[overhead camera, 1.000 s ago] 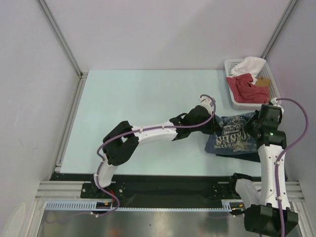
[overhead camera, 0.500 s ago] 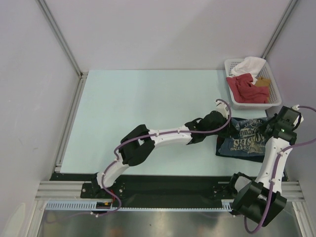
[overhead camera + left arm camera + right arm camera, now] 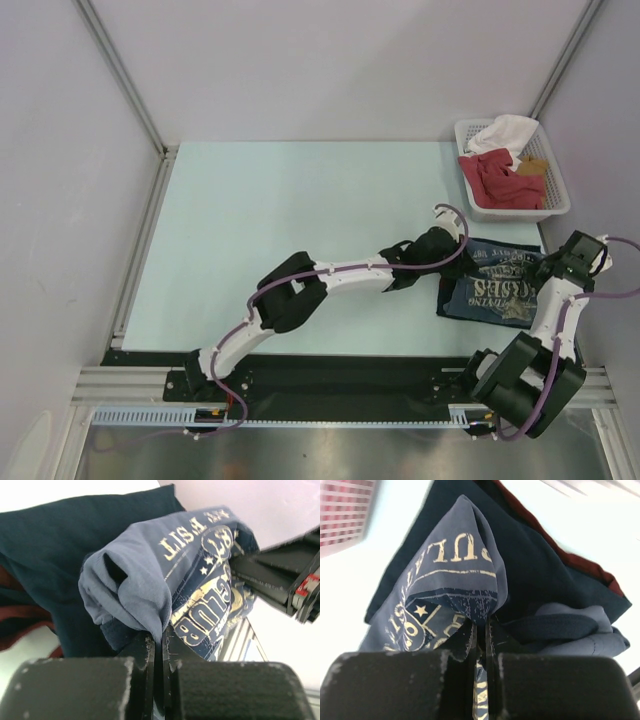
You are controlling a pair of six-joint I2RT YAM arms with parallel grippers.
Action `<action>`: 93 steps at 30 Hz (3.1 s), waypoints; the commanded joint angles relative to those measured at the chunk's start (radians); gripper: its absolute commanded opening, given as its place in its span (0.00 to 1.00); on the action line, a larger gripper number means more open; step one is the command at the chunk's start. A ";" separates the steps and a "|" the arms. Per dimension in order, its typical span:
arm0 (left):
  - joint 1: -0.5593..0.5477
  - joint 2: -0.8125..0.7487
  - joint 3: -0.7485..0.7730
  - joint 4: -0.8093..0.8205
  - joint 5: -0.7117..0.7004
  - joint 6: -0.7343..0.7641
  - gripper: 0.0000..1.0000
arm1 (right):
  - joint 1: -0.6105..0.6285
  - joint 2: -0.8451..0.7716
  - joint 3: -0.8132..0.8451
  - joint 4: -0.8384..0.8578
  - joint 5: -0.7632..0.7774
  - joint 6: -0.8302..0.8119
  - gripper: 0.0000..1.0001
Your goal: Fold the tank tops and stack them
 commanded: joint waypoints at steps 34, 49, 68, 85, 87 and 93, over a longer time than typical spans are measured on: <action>0.109 0.056 0.133 -0.036 -0.091 0.083 0.81 | -0.057 0.093 -0.077 0.395 0.074 0.113 0.70; 0.042 -0.156 0.016 -0.035 -0.090 0.182 0.64 | 0.083 -0.018 0.054 0.154 0.159 0.045 0.35; 0.039 -0.044 -0.205 0.092 -0.017 -0.125 0.14 | 0.120 0.475 0.072 0.413 0.019 0.146 0.00; 0.034 -0.149 -0.144 0.074 -0.077 0.057 0.28 | 0.031 -0.039 -0.006 0.168 0.131 0.108 0.22; 0.040 -0.115 -0.090 0.130 -0.034 0.076 0.30 | -0.007 -0.089 -0.024 0.107 0.157 0.145 0.10; 0.060 0.144 0.324 -0.021 0.049 0.030 0.30 | -0.064 -0.114 -0.136 0.111 0.030 0.209 0.05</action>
